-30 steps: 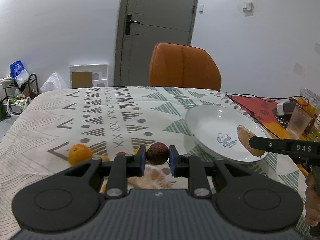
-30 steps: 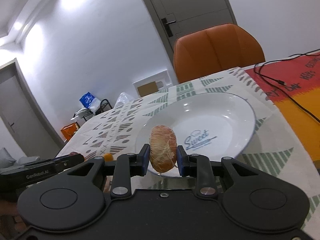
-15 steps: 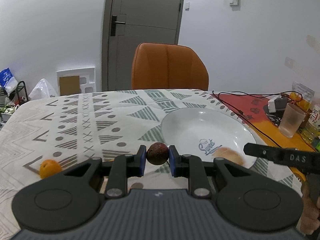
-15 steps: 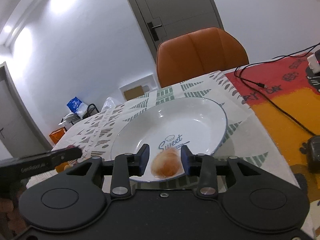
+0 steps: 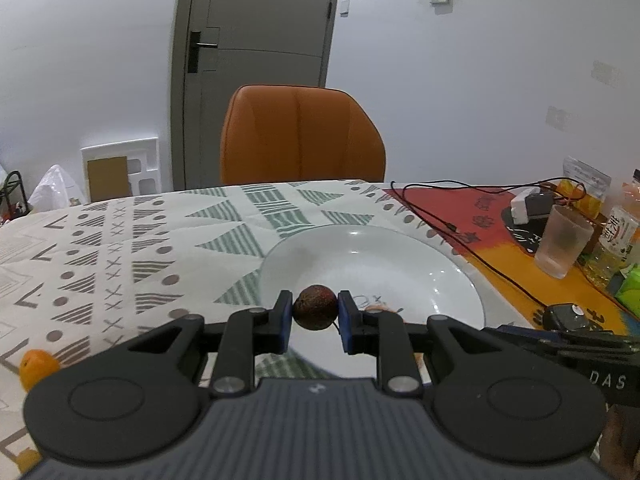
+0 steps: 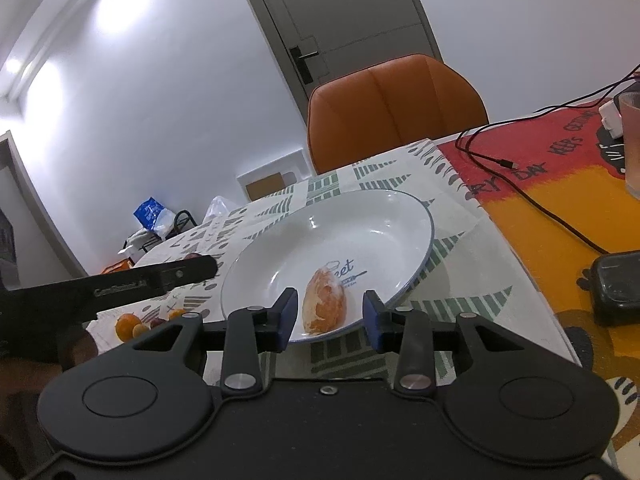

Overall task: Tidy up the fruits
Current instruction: 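Open the right gripper over the plate while the left gripper releases the plum into it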

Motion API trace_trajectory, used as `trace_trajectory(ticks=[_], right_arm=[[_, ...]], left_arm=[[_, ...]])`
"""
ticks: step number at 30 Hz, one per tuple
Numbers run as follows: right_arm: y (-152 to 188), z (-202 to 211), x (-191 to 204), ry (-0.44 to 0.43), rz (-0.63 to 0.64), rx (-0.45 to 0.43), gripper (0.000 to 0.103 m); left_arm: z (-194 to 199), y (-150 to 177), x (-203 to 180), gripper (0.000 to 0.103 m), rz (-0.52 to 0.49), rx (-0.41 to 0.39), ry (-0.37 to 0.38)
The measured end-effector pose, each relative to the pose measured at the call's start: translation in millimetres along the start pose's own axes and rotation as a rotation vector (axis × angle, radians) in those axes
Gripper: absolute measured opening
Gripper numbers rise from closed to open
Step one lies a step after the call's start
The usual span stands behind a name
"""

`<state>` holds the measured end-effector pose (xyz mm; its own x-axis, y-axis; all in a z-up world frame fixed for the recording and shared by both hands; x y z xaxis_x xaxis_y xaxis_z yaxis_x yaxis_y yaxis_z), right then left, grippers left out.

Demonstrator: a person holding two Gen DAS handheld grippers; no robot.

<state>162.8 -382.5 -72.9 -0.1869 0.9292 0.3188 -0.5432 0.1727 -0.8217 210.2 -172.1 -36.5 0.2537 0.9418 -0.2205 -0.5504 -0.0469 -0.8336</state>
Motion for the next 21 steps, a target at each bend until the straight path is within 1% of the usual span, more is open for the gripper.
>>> trace_trajectory(ticks=[6,8,10,11,12,13,15,16,17,18,21], right_arm=[[0,2,-2,-0.003,-0.008,-0.008,0.038],[1,2,-2,-0.007,-0.010,-0.007,0.042],[2,2,-1,-0.008,-0.012,-0.006,0.043],[2,2,-1,-0.007,-0.013,-0.005,0.043],[2,1,-1,-0.008,-0.015,-0.006,0.043],[2,1,0,-0.011,-0.017,-0.008,0.045],[1,0,1,-0.006,-0.018,-0.012,0.054],[2,0,2,0.002,-0.016,-0.016,0.062],[2,1,3,0.007,-0.013,-0.023,0.069],[1,1,4,0.007,-0.011,-0.030,0.071],[0,2,8,0.006,-0.003,-0.040,0.085]], left_arm=[[-1,-3,-7,0.023,0.005,0.000,0.009],[1,-3,-8,0.027,0.008,-0.001,0.009],[2,-3,-7,0.029,0.007,0.011,0.007],[4,-3,-6,0.032,0.006,0.016,0.001],[5,-2,-4,0.039,0.006,0.019,-0.011],[7,-2,-1,0.043,0.007,0.018,-0.022],[12,-2,5,0.060,0.012,0.006,-0.055],[14,-3,7,0.064,0.016,-0.002,-0.069],[17,-3,10,0.074,0.020,-0.011,-0.088],[20,-4,13,0.080,0.023,-0.024,-0.107],[30,-6,22,0.088,0.026,-0.050,-0.153]])
Point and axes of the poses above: each gripper's, at about its wrist camera, not at the fingertips, and z roughly against the way its jaws point, x to its left, y to its underside, the point moved 2 cm from there along -z, roughly the way its jaws point, and after that the axes turned 7 degrees about z, right-handed, at the moved point
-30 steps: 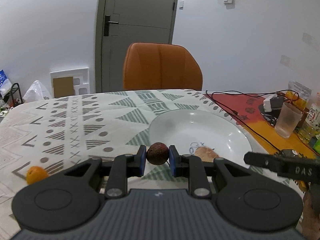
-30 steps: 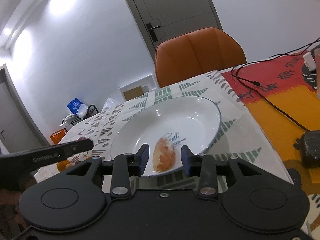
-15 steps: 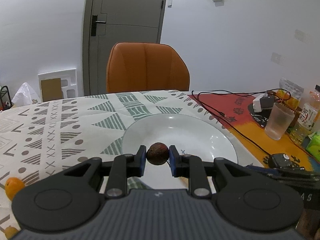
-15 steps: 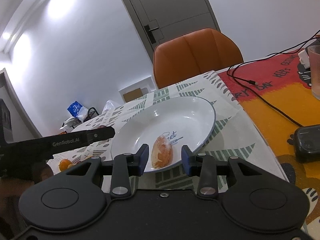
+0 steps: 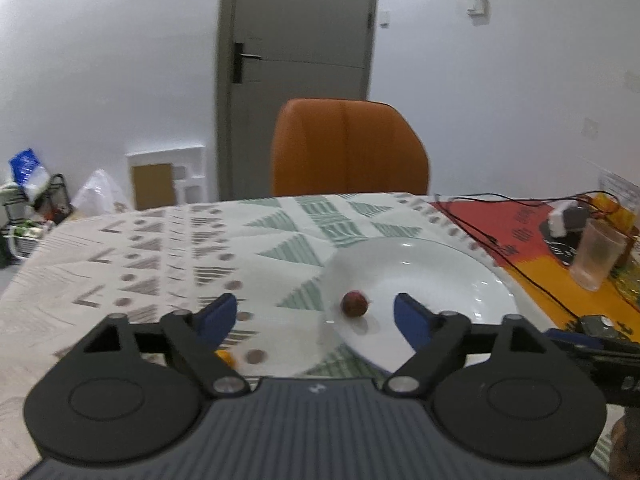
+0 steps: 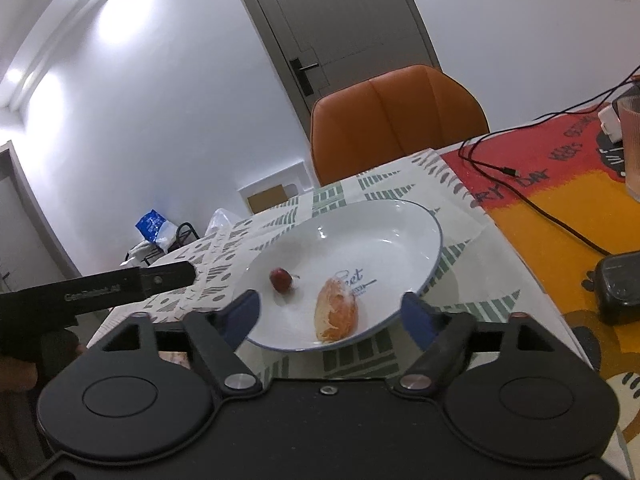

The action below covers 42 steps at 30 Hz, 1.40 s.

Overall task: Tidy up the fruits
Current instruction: 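Open the right gripper over the plate while the left gripper releases the plum into it, then move both grippers back from the plate toward the remaining fruit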

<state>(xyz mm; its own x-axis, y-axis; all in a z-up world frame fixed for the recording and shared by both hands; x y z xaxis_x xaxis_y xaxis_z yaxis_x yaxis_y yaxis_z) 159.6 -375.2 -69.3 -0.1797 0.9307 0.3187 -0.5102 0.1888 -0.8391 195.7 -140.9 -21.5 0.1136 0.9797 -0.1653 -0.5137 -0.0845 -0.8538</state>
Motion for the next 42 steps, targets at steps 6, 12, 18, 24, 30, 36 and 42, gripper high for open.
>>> trace_trajectory(ticks=[6,12,18,24,30,36,42], right_arm=[[-3,2,8,0.043,0.020,-0.040,0.103],[-3,1,17,0.066,0.025,-0.057,0.103],[-4,0,30,0.072,0.055,-0.056,0.103],[-2,0,44,0.064,0.091,-0.048,0.103],[-1,-1,56,0.045,0.117,-0.033,0.103],[3,-3,67,0.001,0.131,-0.014,0.103],[9,-10,82,-0.049,0.158,0.028,0.103]], left_arm=[[11,-2,23,0.092,0.029,-0.012,-0.065],[23,-1,45,0.096,0.066,-0.028,-0.088],[37,0,65,0.099,0.122,-0.041,-0.097],[48,4,74,0.100,0.116,-0.048,-0.117],[60,10,85,0.103,0.130,-0.057,-0.139],[69,15,99,0.103,0.156,-0.054,-0.153],[76,20,111,0.103,0.168,-0.051,-0.156]])
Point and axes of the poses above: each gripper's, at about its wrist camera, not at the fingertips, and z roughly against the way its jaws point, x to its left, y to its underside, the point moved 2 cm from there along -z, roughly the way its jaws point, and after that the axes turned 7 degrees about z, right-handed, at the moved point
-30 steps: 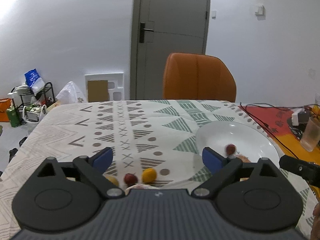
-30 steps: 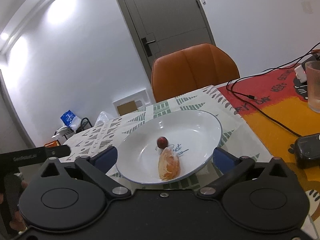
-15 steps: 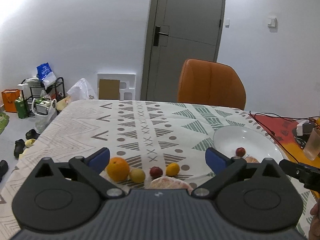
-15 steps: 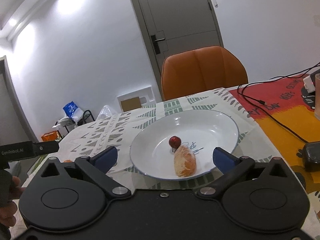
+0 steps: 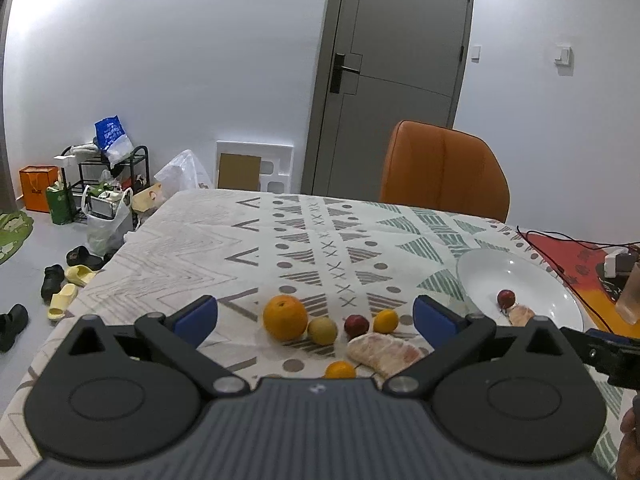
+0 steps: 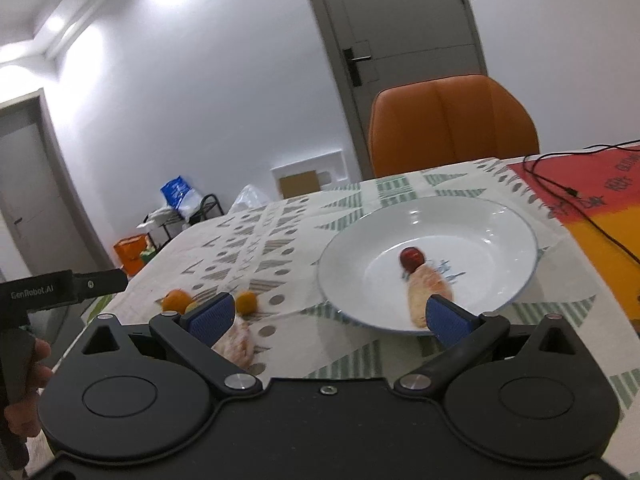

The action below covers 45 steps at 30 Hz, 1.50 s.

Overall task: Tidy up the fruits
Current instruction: 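Move both grippers back from the plate toward the remaining fruit, then grasp a small orange with the right gripper while the left gripper grasps a yellow-green fruit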

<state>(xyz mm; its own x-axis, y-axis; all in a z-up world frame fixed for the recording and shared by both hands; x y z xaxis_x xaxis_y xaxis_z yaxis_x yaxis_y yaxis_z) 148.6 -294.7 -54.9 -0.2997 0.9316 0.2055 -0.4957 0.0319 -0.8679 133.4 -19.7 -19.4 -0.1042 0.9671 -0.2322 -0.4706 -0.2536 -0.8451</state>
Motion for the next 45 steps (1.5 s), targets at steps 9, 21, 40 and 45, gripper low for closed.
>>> trace_trajectory(ticks=[9,21,40,45], right_arm=[[5,-11,25,-0.053,0.046,0.050,0.103],[10,-22,52,-0.161,0.071,0.091,0.090],[26,-58,106,-0.298,0.112,0.202,0.058],[34,-71,112,-0.309,0.117,0.234,0.032]], left_arm=[[0,13,18,0.103,0.008,0.035,-0.003],[-1,26,44,0.097,0.049,0.060,0.005],[-10,37,72,0.075,0.094,0.126,0.029],[-12,38,71,0.073,0.092,0.133,0.024]])
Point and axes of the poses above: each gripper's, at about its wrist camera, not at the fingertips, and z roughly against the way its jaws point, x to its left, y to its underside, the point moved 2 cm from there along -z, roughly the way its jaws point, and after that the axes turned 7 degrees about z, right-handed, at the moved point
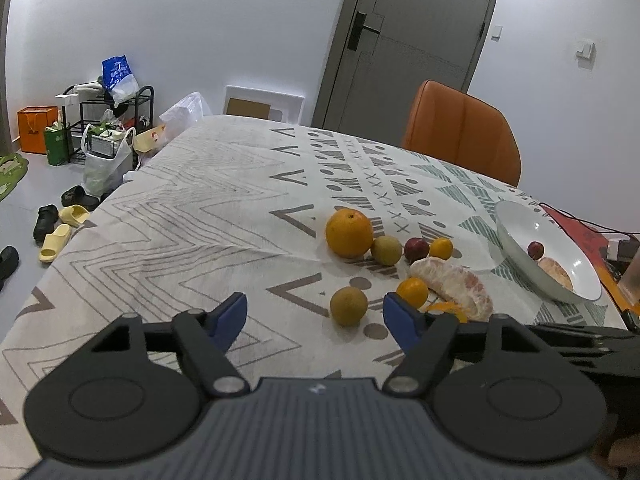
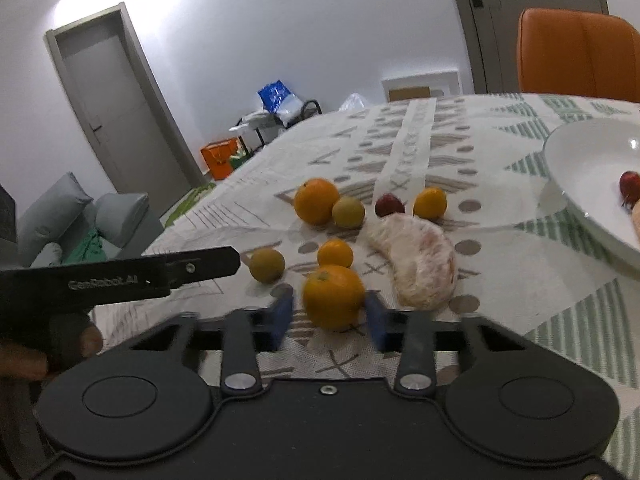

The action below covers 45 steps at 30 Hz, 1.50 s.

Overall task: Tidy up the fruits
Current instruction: 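Grasp a small orange with the right gripper while the left gripper grasps a yellow-green fruit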

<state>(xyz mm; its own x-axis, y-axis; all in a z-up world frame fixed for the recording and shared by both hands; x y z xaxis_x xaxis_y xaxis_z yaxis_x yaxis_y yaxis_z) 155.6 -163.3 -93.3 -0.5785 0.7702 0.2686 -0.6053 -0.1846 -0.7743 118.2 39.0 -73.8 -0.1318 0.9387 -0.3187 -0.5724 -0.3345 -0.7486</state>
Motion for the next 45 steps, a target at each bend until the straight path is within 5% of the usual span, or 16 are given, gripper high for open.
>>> trace_trajectory(ticks=[19,23,27,29,36,45], right_arm=[[-10,39,-32,0.065,-0.041,-0.083,0.024],[-9,46,-40,0.085,-0.052,-0.093,0.024],[-8,53,-47,0.103,-0.064,-0.106,0.022],[-8,56,-51,0.106,-0.073,-0.113,0.000],[-5,63,-63,0.112,-0.100,-0.115,0.000],[4,60,-63,0.092,-0.113,-0.087,0.034]], left_arm=[[-37,1,-29,0.057,-0.046,0.045,0.023],[-43,3,-31,0.023,-0.046,0.046,-0.002],[-39,-1,-33,0.023,-0.044,0.035,0.014],[-36,-2,-38,0.023,-0.054,0.022,0.019],[-31,-5,-55,0.023,-0.080,0.004,0.048],[-27,-4,-56,0.023,-0.087,0.002,0.037]])
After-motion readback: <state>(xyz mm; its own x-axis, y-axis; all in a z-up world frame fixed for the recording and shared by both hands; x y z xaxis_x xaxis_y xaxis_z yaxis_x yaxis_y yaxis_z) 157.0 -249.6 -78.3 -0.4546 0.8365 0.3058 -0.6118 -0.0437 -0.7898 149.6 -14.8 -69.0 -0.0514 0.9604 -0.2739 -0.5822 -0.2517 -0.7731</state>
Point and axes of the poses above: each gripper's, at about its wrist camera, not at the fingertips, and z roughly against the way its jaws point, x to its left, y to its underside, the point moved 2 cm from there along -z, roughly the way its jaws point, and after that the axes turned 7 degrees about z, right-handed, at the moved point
